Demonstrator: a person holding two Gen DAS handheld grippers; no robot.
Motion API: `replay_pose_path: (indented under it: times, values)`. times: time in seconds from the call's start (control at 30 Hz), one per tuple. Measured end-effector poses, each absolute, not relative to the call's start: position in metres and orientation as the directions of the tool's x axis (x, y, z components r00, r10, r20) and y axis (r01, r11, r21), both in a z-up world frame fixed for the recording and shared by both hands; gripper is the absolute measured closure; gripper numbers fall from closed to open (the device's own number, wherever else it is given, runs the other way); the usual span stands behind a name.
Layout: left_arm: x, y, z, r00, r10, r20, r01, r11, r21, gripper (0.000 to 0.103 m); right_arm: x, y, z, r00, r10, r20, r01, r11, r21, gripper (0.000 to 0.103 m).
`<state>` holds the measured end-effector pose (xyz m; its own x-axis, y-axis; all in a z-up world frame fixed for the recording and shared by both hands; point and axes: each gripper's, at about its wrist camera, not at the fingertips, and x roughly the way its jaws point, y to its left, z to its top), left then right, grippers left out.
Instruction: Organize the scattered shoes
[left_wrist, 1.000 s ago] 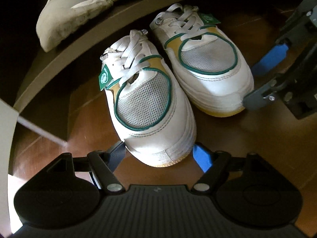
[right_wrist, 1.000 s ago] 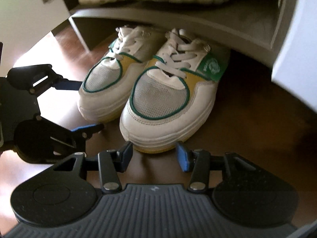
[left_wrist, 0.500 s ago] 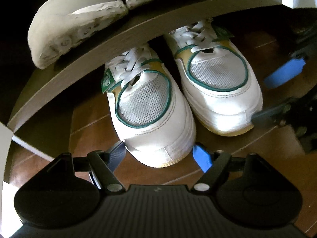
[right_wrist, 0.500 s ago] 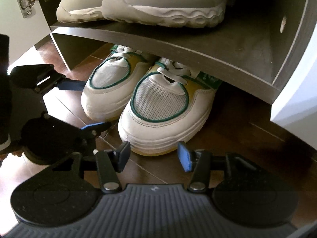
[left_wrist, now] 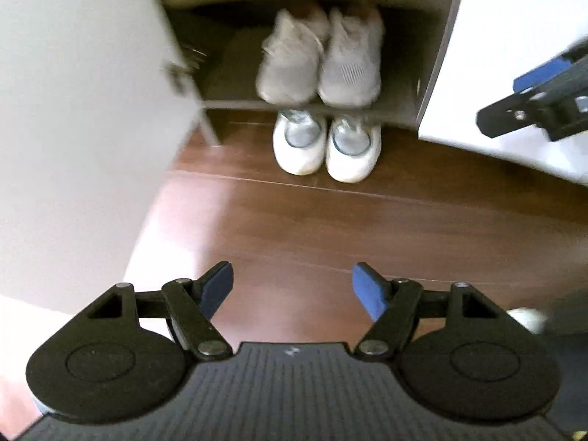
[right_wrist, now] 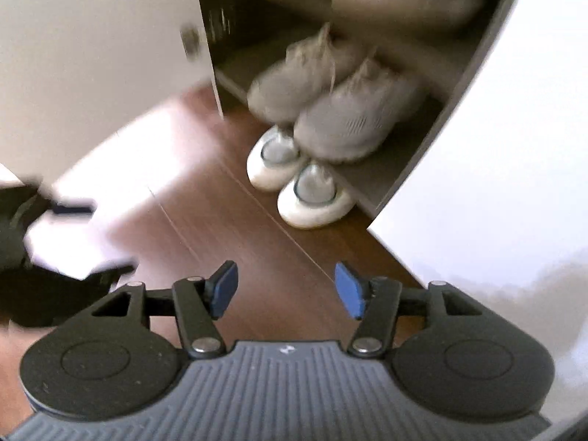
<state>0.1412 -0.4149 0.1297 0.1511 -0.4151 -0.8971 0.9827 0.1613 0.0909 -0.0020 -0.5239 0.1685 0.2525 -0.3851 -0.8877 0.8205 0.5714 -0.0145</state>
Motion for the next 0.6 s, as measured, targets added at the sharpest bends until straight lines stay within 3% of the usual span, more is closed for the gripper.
replay_pose_path:
  times: [0.1,0.17,0.23,0.33,0.47,0.6]
  values:
    - [0.145,-0.384,0.248,0.168,-0.421,-0.892,0.966,0.250,0.064,0.019,0.003,-0.486,0.266,0.286,-0.446,-0.848,0.838,0.546,-0.005,0.026]
    - [0.151,-0.369,0.313,0.177,-0.452,-0.874,0.961,0.271,0.054,0.015,0.006,-0.458,0.322,0.292,-0.501,-0.815,0.850,0.526,-0.019,0.011]
    - [0.156,-0.354,0.364,0.182,-0.493,-0.851,0.965,0.256,0.057,0.014,0.010,-0.426,0.370,0.278,-0.568,-0.775,0.874,0.485,-0.041,0.005]
    - [0.168,-0.315,0.432,0.178,-0.585,-0.791,0.978,0.198,0.073,0.014,0.016,-0.373,0.421,0.227,-0.651,-0.724,0.918,0.391,-0.063,0.002]
    - [0.183,-0.267,0.495,0.194,-0.613,-0.766,0.981,0.103,0.166,0.014,0.030,-0.304,0.465,0.087,-0.718,-0.690,0.974,0.208,-0.094,0.001]
    - [0.194,-0.205,0.563,0.202,-0.636,-0.745,0.974,0.054,0.218,0.005,0.050,-0.234,0.520,0.047,-0.722,-0.690,0.999,0.048,0.019,0.001]
